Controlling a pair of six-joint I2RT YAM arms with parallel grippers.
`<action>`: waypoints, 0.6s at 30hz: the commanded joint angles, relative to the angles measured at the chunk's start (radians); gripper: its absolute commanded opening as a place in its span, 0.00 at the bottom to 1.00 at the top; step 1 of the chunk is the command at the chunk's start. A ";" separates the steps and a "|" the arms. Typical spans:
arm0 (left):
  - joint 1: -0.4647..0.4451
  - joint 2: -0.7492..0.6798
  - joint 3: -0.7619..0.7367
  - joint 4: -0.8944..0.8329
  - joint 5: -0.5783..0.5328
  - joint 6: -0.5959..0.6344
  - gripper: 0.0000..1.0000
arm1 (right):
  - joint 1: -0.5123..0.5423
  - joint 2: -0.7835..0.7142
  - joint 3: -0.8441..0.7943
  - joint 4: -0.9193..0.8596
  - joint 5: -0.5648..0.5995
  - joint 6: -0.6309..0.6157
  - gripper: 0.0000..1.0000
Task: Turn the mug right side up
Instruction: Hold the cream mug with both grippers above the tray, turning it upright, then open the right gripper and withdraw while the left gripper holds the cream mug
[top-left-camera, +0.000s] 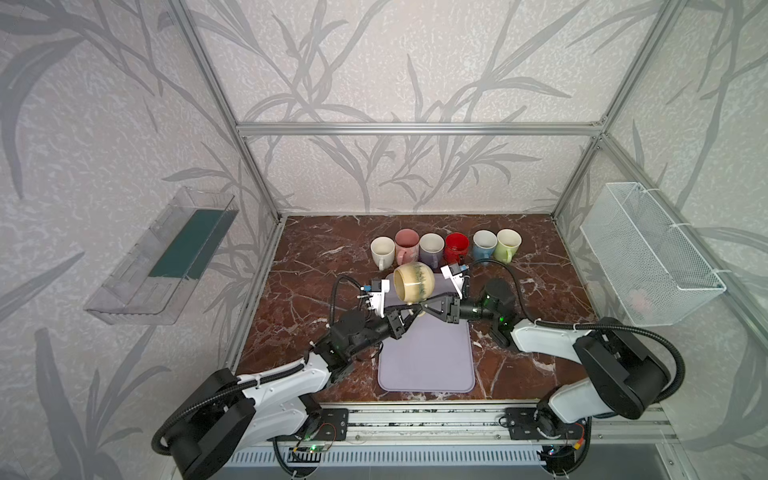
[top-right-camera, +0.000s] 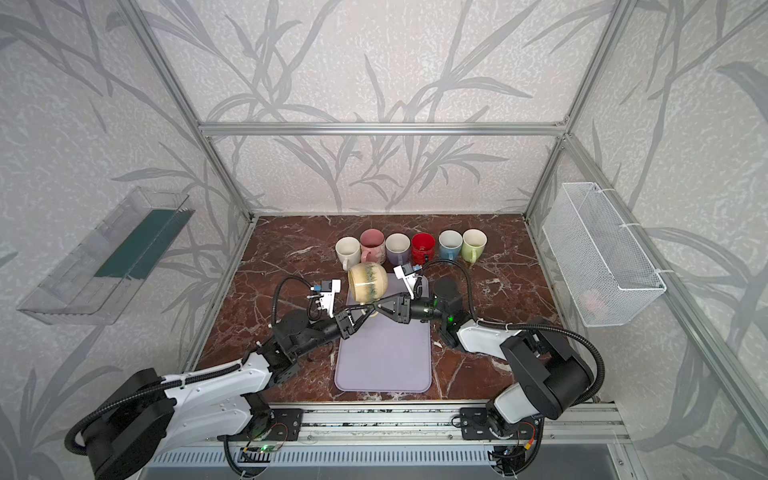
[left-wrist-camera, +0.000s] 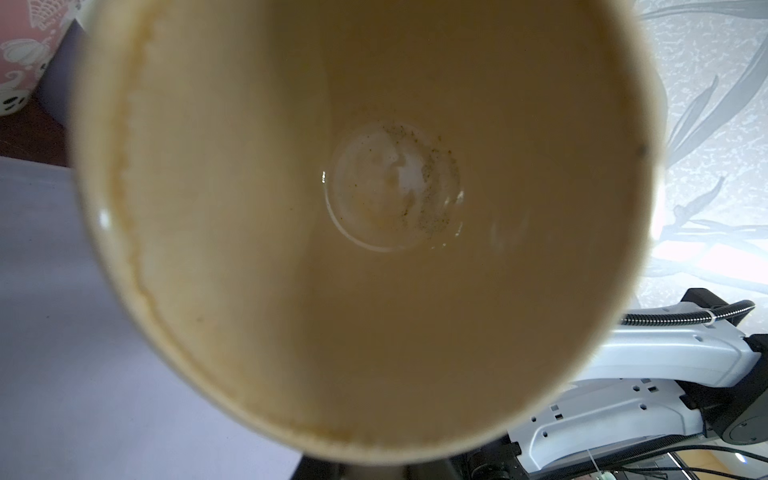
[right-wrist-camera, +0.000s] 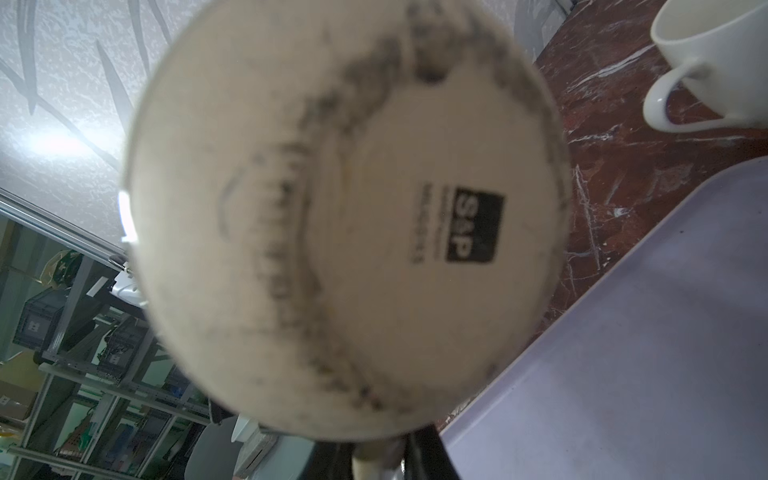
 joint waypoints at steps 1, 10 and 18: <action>0.013 0.017 0.005 -0.016 -0.056 0.011 0.09 | 0.001 -0.104 0.032 0.068 -0.037 -0.053 0.00; 0.013 0.038 0.009 -0.017 -0.052 0.014 0.00 | 0.000 -0.183 0.052 -0.075 -0.025 -0.137 0.00; 0.013 0.007 -0.019 -0.017 -0.075 0.027 0.00 | -0.004 -0.178 0.074 -0.159 -0.019 -0.186 0.16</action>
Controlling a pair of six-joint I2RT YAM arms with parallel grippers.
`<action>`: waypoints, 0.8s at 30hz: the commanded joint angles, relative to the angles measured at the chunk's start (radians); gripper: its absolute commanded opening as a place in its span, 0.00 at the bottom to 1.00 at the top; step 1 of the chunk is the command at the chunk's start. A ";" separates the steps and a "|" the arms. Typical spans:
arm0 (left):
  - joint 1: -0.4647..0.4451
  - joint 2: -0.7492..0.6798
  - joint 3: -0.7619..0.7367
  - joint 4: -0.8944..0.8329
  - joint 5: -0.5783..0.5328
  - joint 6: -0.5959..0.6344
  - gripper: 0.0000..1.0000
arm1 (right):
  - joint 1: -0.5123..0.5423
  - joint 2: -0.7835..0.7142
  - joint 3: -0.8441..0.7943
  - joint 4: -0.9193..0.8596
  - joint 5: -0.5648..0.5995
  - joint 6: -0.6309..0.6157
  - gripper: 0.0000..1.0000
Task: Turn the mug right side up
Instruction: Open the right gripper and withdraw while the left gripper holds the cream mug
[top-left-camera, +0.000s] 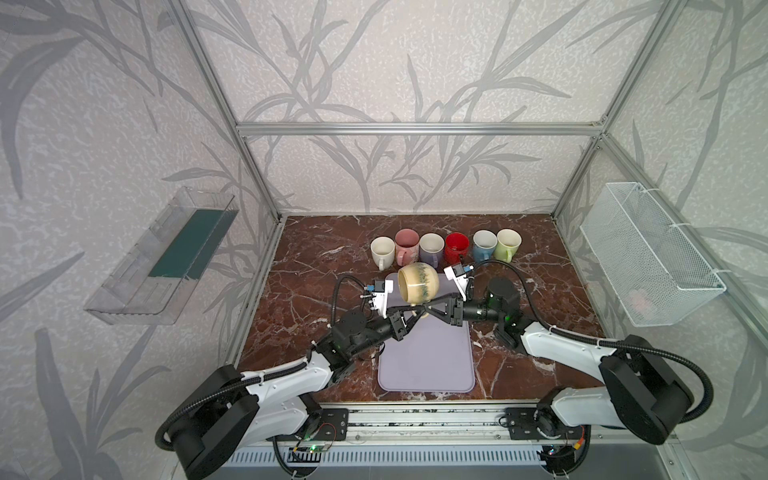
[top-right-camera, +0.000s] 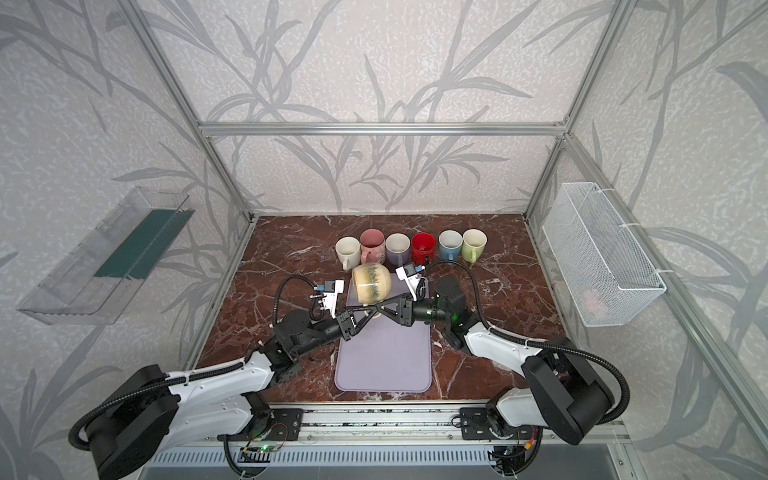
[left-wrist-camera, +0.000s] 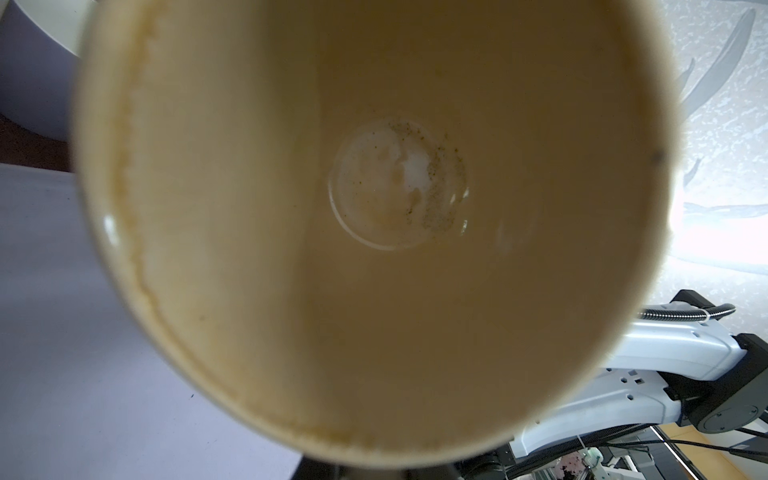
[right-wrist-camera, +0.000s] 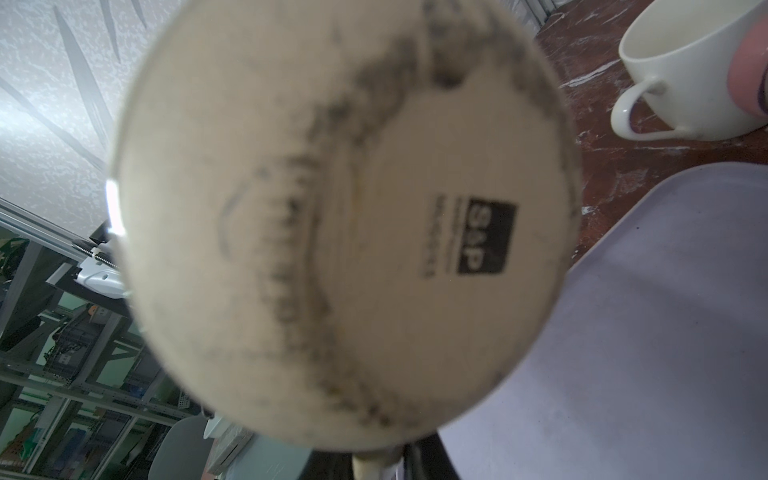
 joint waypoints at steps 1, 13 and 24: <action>0.021 -0.015 -0.035 -0.044 -0.112 0.017 0.00 | -0.003 -0.040 0.063 0.086 -0.061 -0.051 0.19; 0.012 0.016 -0.134 0.055 -0.159 0.038 0.00 | 0.006 0.142 0.031 0.373 -0.070 0.110 0.29; 0.012 -0.037 -0.107 -0.094 -0.232 0.089 0.00 | 0.005 0.145 0.027 0.340 -0.069 0.076 0.29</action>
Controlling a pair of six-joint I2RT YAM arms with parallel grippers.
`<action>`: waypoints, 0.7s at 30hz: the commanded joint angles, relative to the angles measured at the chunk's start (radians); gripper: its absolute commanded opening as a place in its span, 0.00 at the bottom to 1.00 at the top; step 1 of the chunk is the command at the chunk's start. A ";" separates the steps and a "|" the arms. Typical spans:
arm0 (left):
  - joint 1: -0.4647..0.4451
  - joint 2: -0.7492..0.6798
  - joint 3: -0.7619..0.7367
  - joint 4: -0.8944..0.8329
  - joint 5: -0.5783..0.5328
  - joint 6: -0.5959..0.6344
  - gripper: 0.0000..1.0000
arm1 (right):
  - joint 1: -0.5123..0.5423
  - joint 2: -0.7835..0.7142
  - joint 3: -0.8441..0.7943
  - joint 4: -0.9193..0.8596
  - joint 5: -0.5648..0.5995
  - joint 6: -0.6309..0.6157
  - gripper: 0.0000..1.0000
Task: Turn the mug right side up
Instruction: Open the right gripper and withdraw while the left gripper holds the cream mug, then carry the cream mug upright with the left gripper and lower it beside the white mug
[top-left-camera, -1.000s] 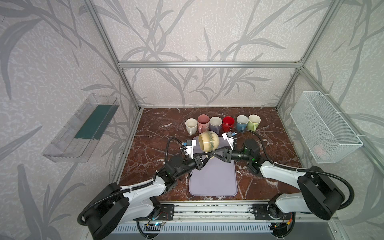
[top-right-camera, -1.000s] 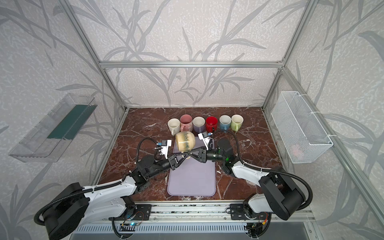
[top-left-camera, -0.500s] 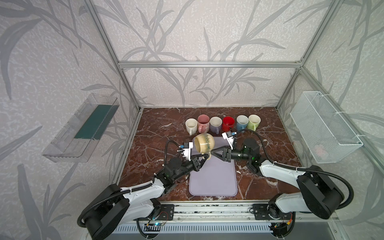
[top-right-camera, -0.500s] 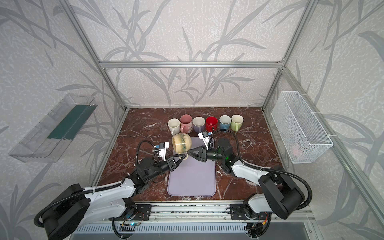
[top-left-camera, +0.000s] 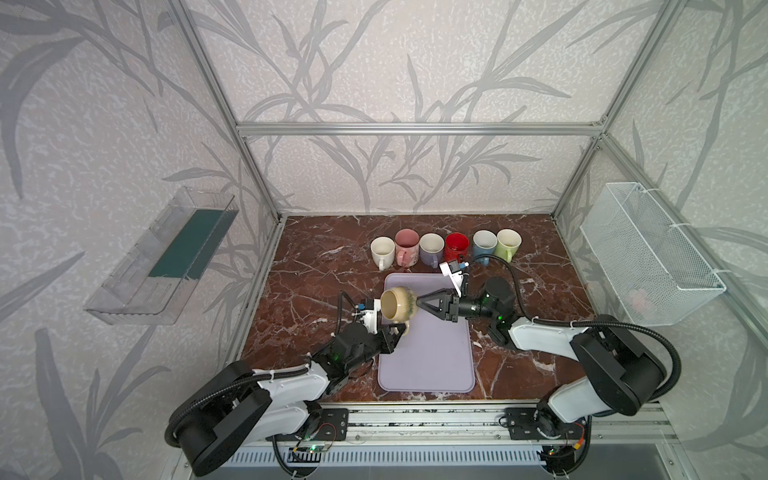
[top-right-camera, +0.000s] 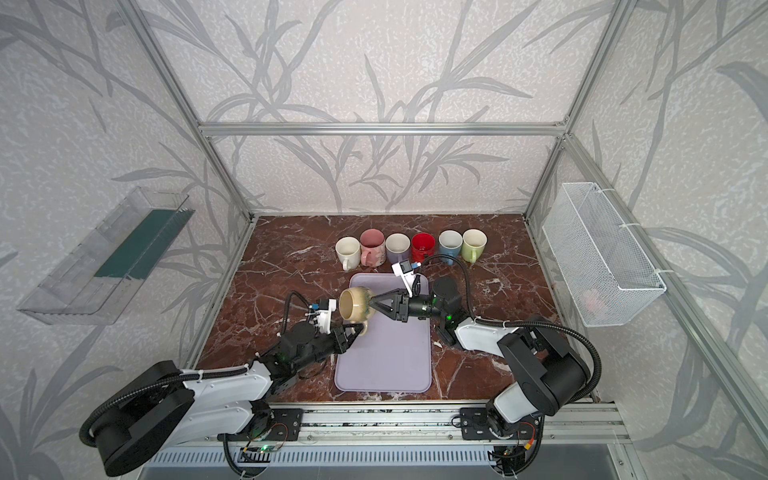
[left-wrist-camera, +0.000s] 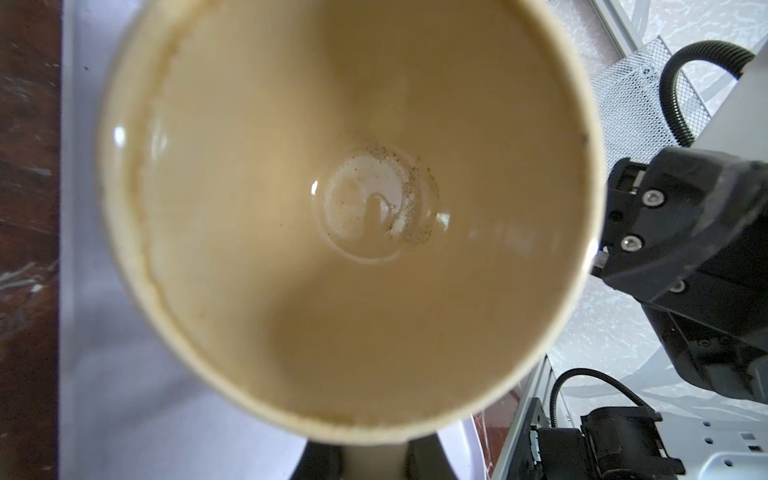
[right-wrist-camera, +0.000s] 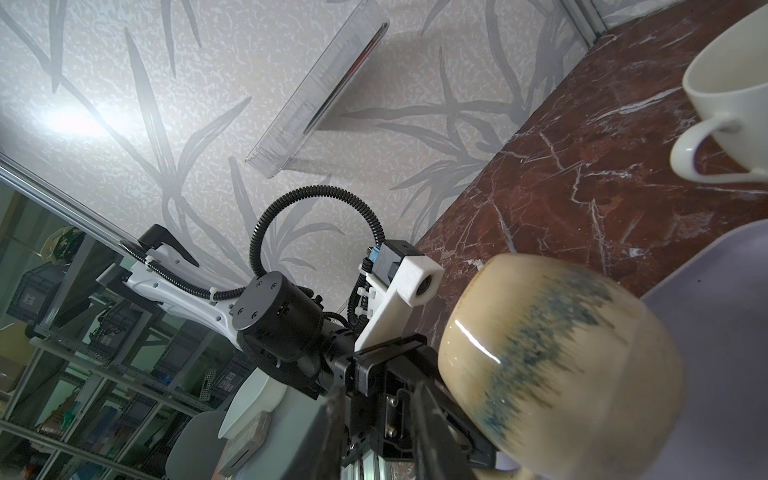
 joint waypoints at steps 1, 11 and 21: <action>-0.002 -0.075 0.063 -0.008 -0.070 0.061 0.00 | 0.003 -0.026 0.017 0.009 -0.015 -0.033 0.29; 0.026 -0.307 0.183 -0.486 -0.274 0.134 0.00 | 0.003 -0.101 0.009 -0.160 0.038 -0.130 0.28; 0.221 -0.280 0.291 -0.655 -0.185 0.154 0.00 | 0.009 -0.178 -0.041 -0.261 0.114 -0.206 0.28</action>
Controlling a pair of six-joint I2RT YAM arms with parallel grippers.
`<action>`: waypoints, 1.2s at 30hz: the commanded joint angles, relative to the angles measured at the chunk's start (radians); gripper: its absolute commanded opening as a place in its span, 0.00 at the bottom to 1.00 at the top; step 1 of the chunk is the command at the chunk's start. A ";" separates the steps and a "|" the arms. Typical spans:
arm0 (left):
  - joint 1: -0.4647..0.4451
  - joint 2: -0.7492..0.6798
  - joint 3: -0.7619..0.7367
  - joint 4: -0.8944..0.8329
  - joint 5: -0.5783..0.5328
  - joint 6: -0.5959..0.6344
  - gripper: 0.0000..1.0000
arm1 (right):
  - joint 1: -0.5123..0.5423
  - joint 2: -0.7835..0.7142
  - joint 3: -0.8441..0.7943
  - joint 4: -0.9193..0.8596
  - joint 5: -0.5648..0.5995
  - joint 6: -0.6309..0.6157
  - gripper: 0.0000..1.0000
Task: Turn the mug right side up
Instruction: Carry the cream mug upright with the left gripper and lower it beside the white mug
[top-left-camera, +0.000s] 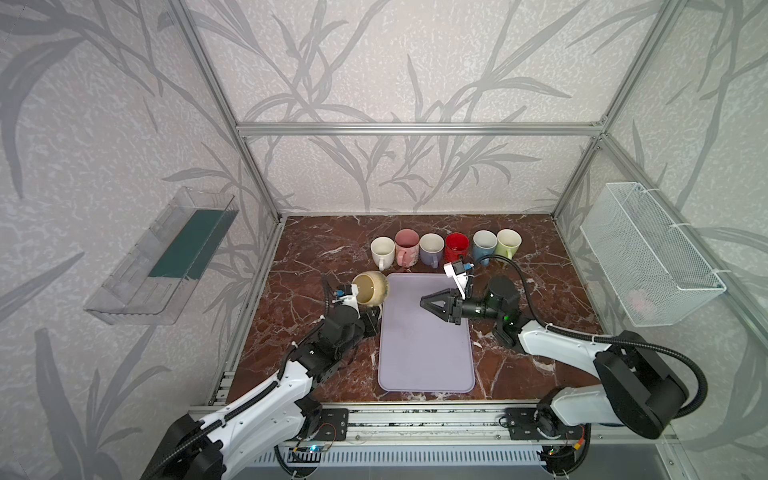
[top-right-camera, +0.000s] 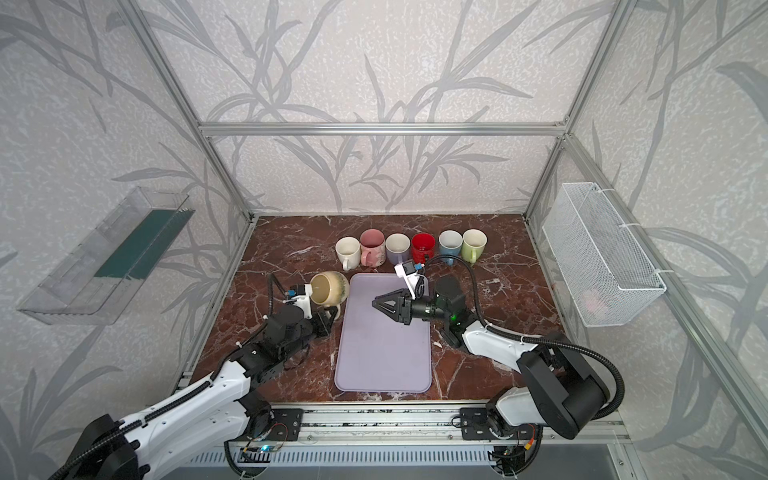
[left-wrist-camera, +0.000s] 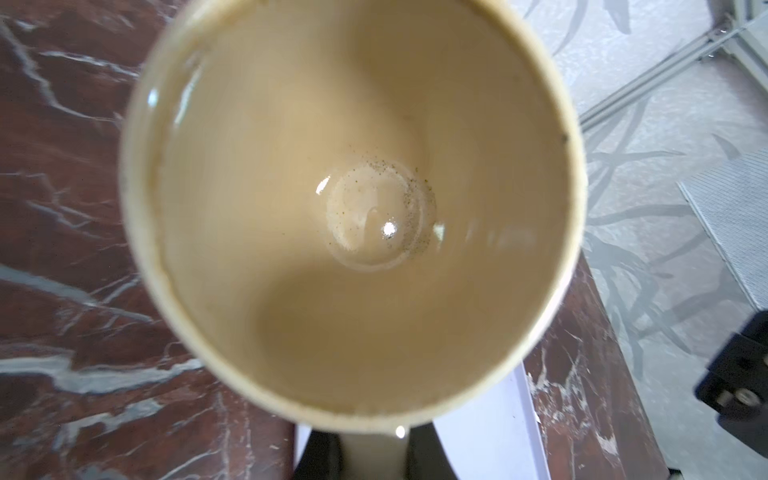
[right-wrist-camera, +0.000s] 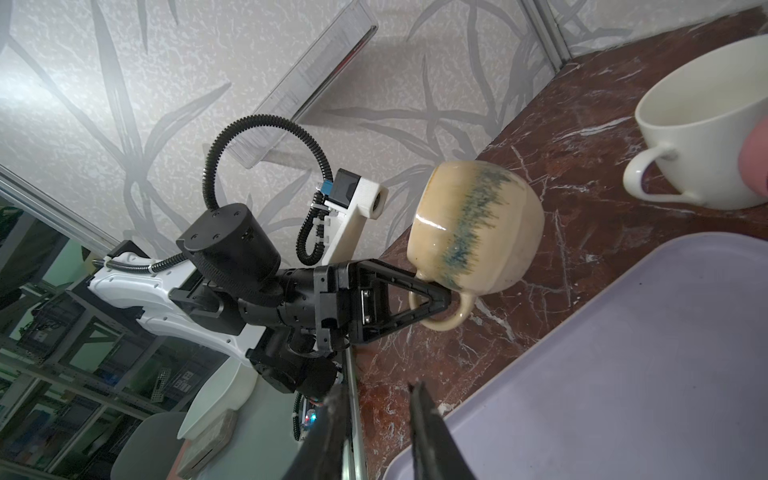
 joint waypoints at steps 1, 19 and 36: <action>0.057 0.002 0.082 0.015 0.010 0.044 0.00 | 0.006 -0.027 -0.034 -0.034 0.055 -0.067 0.28; 0.244 0.270 0.372 -0.141 0.065 0.191 0.00 | 0.008 0.073 -0.116 0.090 0.111 0.024 0.72; 0.353 0.635 0.655 -0.242 0.098 0.335 0.00 | 0.008 -0.035 -0.109 -0.078 0.175 -0.069 0.73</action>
